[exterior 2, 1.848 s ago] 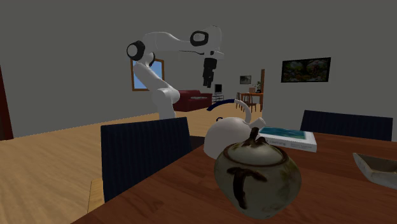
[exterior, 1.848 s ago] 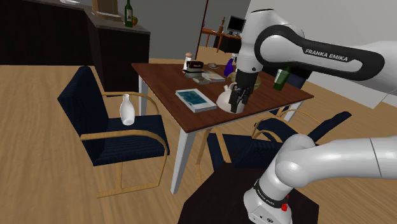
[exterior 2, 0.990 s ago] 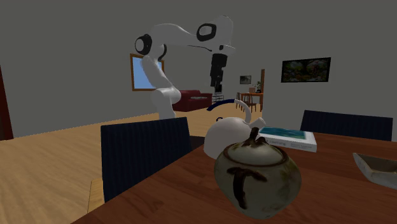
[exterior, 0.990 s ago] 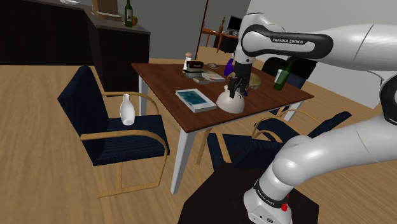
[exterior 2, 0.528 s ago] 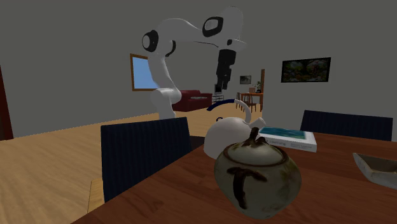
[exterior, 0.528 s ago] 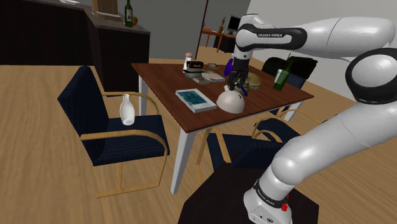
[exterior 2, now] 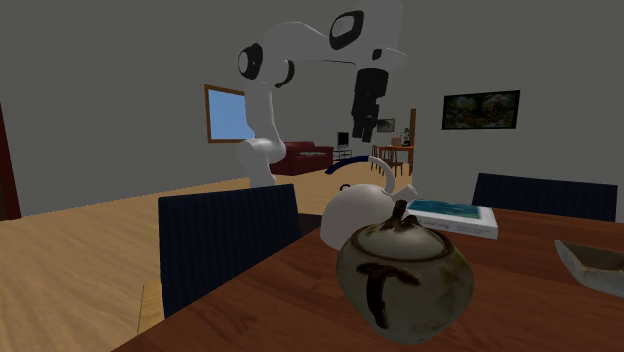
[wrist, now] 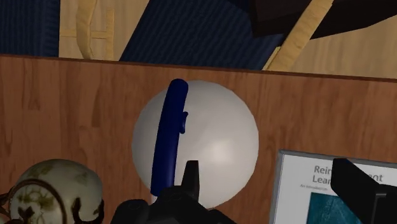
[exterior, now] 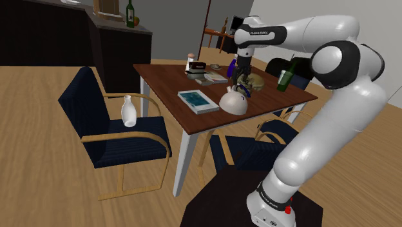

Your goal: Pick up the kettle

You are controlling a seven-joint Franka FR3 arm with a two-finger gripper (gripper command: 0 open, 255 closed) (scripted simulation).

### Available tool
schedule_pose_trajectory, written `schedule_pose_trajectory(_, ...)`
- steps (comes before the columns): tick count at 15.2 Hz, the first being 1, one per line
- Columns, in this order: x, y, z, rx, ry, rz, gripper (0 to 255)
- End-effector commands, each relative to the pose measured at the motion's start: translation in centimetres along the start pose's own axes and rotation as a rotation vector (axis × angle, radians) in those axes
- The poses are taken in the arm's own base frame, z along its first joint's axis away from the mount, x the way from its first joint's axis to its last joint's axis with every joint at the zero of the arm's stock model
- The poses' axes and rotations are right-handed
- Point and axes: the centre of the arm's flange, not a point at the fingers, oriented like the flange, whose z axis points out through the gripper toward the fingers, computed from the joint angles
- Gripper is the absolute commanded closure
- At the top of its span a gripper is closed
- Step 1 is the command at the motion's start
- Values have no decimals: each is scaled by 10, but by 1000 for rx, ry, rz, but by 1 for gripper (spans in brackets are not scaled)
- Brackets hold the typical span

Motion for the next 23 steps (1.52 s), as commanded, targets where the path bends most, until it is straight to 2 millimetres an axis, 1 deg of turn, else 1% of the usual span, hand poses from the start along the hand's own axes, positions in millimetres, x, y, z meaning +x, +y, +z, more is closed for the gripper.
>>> schedule_pose_trajectory(1,11,23,1,0,-2,11,0)
schedule_pose_trajectory(7,53,89,7,2,-6,44,0)
schedule_pose_trajectory(14,57,84,43,2,-6,44,0)
schedule_pose_trajectory(16,58,84,46,2,-6,44,0)
schedule_pose_trajectory(17,58,84,47,2,-6,44,255)
schedule_pose_trajectory(23,58,84,46,2,-6,44,255)
